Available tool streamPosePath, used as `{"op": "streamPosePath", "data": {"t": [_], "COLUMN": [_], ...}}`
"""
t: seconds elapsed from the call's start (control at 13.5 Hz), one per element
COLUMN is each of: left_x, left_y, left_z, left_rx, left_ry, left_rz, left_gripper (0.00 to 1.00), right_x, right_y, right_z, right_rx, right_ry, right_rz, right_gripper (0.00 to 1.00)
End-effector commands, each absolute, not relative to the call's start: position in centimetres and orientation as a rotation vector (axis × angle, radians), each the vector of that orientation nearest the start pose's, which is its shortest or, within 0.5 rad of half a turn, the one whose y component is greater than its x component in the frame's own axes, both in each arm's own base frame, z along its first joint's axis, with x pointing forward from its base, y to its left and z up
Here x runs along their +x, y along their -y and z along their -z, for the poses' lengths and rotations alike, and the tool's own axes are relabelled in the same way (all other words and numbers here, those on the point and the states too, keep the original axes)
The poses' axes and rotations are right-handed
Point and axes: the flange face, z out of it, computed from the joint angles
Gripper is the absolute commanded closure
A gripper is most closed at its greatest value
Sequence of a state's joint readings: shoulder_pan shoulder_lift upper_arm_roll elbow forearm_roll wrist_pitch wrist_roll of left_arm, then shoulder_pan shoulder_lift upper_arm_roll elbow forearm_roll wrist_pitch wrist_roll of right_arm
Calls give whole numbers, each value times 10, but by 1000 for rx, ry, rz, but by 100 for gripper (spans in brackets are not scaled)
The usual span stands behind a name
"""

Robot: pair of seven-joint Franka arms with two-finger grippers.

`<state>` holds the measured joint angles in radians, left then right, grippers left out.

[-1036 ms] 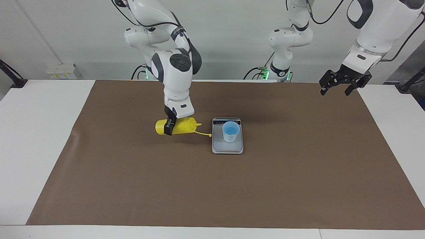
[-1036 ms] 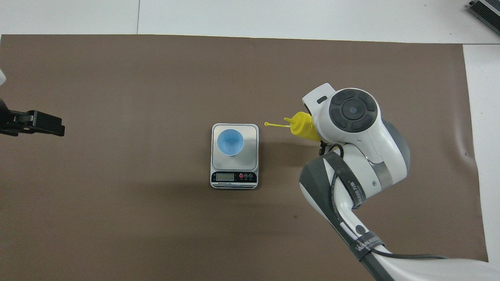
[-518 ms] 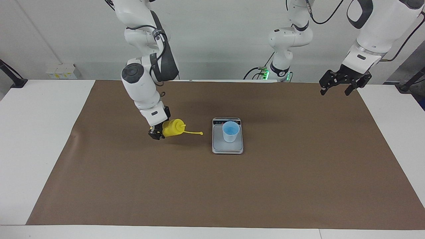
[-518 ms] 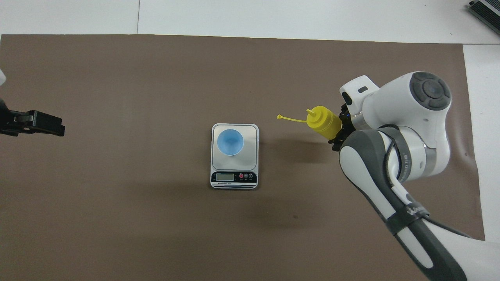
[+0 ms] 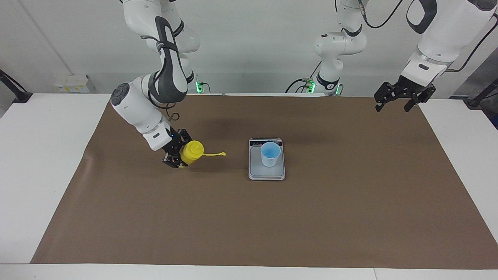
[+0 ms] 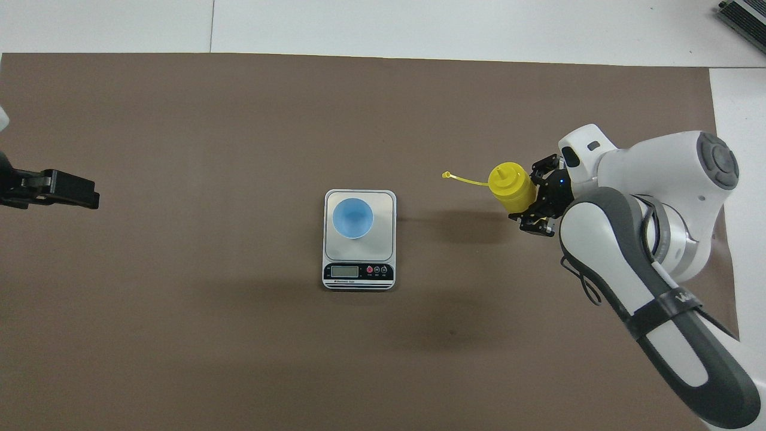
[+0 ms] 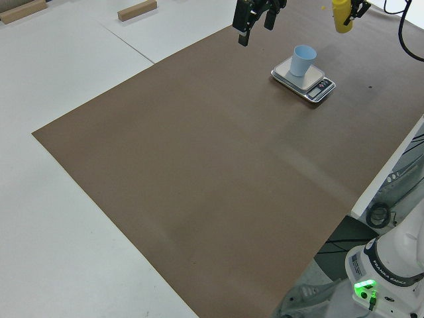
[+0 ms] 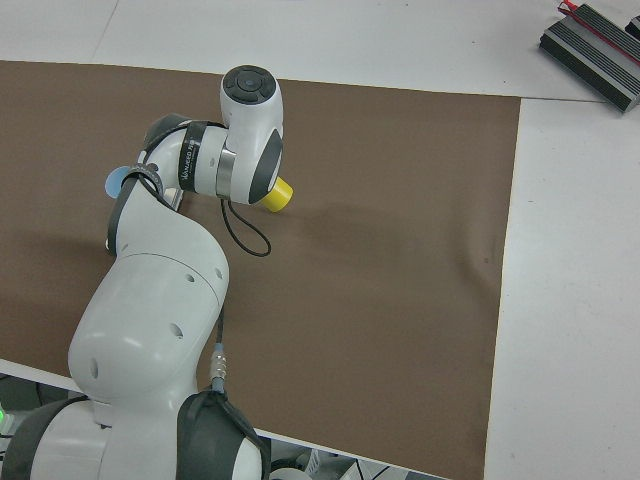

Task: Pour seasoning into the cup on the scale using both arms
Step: 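Turn the bottle upright and lower it with the right gripper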

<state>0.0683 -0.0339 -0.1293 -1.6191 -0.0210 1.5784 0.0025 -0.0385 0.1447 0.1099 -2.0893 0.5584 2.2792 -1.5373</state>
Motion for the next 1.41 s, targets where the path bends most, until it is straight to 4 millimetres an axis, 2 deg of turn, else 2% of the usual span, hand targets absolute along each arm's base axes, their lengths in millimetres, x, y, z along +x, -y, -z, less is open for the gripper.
{"op": "streamPosePath", "data": {"t": [0.0,0.37,0.44,0.52,0.59,0.74,0.81,0.89,1.33], "left_x": [539,539,539,539,539,539,539,539,539], "left_y": [34,34,34,34,34,34,34,34,34], "left_z": [-622,-622,-622,-622,-622,-622,-622,-622,-622], "left_rx": [-3149,-3149,-3149,-3149,-3149,-3149,-3149,-3149,-3149], "left_ry": [-101,-101,-101,-101,-101,-101,-101,-101,-101], "left_rz": [-23,-23,-23,-23,-23,-23,-23,-23,-23], "left_gripper": [0,0,0,0,0,0,0,0,0], "right_x": [542,525,521,517,516,516,516,517,516], "right_y": [-38,-36,-35,-34,-33,-33,-33,-33,-29], "right_z": [-357,-329,-322,-317,-316,-316,-316,-316,-318], "right_rx": [-2270,-2275,-2263,-2258,-2256,-2258,-2257,-2256,-2249], "right_ry": [1552,1397,1363,1339,1335,1325,1327,1330,1329], "right_rz": [632,805,848,884,896,899,899,902,906], "right_gripper": [100,100,95,84,54,44,33,0,0]}}
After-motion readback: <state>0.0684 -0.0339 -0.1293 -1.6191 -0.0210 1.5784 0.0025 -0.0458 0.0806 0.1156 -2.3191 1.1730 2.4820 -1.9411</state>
